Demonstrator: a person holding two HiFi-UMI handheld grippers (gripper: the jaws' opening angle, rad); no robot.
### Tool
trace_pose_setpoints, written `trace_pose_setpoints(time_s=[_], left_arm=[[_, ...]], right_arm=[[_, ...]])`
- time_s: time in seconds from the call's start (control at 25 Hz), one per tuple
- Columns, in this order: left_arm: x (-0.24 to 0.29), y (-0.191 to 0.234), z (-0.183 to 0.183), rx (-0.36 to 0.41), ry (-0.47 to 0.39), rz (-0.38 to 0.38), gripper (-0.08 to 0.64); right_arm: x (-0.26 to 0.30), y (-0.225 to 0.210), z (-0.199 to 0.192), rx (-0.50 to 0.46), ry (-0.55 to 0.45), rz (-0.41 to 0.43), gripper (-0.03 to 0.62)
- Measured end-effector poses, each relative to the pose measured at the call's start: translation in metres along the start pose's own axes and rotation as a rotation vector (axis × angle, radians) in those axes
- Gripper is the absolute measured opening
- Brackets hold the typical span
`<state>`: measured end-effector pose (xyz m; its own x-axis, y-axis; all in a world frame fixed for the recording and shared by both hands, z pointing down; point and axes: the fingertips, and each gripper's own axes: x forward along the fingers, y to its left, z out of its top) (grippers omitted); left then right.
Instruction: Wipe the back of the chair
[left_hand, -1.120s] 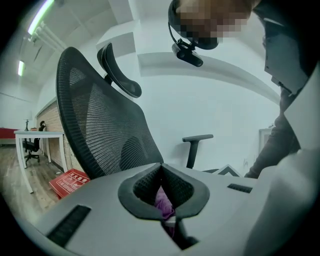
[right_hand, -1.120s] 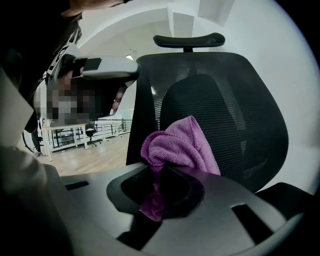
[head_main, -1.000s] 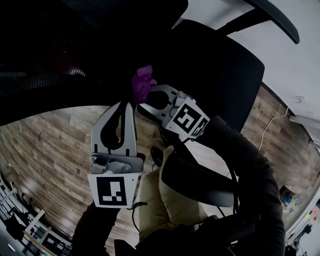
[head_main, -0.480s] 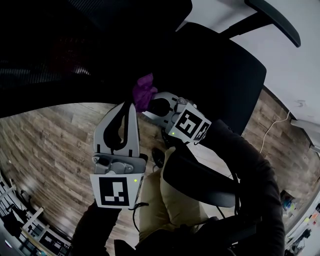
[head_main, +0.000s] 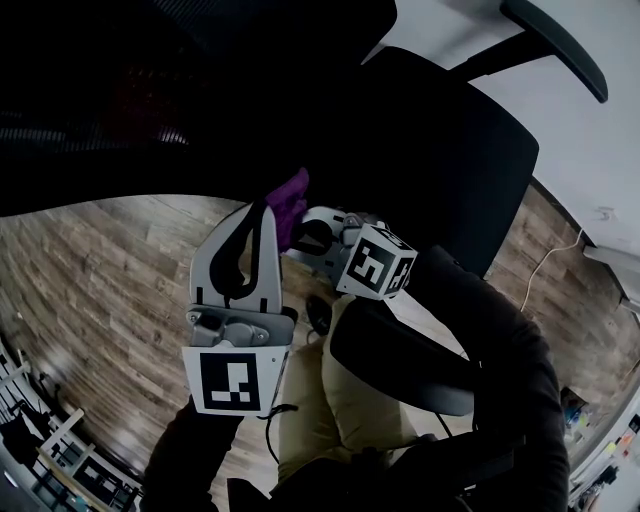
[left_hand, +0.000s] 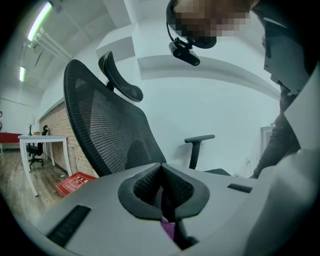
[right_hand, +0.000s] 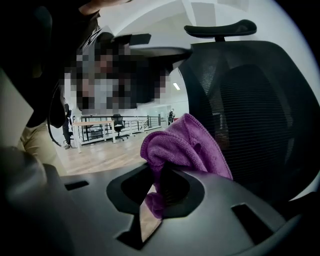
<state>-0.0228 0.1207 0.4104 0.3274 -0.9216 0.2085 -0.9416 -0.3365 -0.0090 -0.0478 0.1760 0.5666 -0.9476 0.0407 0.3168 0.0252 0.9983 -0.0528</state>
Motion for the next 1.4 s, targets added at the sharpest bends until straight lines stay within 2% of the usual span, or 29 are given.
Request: trace_pose_setpoints(time_s=[0.36, 0.52, 0.92, 1.4], left_arm=[[0.0, 0.006, 0.001, 0.002, -0.011, 0.008, 0.009], [0.004, 0.006, -0.002, 0.001, -0.006, 0.006, 0.009], [0.009, 0.003, -0.002, 0.006, -0.001, -0.017, 0.009], [0.026, -0.004, -0.009, 0.0, 0.003, -0.032, 0.009]], right_arm=[[0.001, -0.009, -0.009, -0.01, 0.026, -0.009, 0.044], [-0.006, -0.024, -0.025, 0.007, 0.056, -0.044, 0.044], [-0.013, -0.045, -0.026, 0.013, 0.076, -0.09, 0.044], [-0.026, -0.082, -0.03, 0.077, 0.044, -0.17, 0.044]])
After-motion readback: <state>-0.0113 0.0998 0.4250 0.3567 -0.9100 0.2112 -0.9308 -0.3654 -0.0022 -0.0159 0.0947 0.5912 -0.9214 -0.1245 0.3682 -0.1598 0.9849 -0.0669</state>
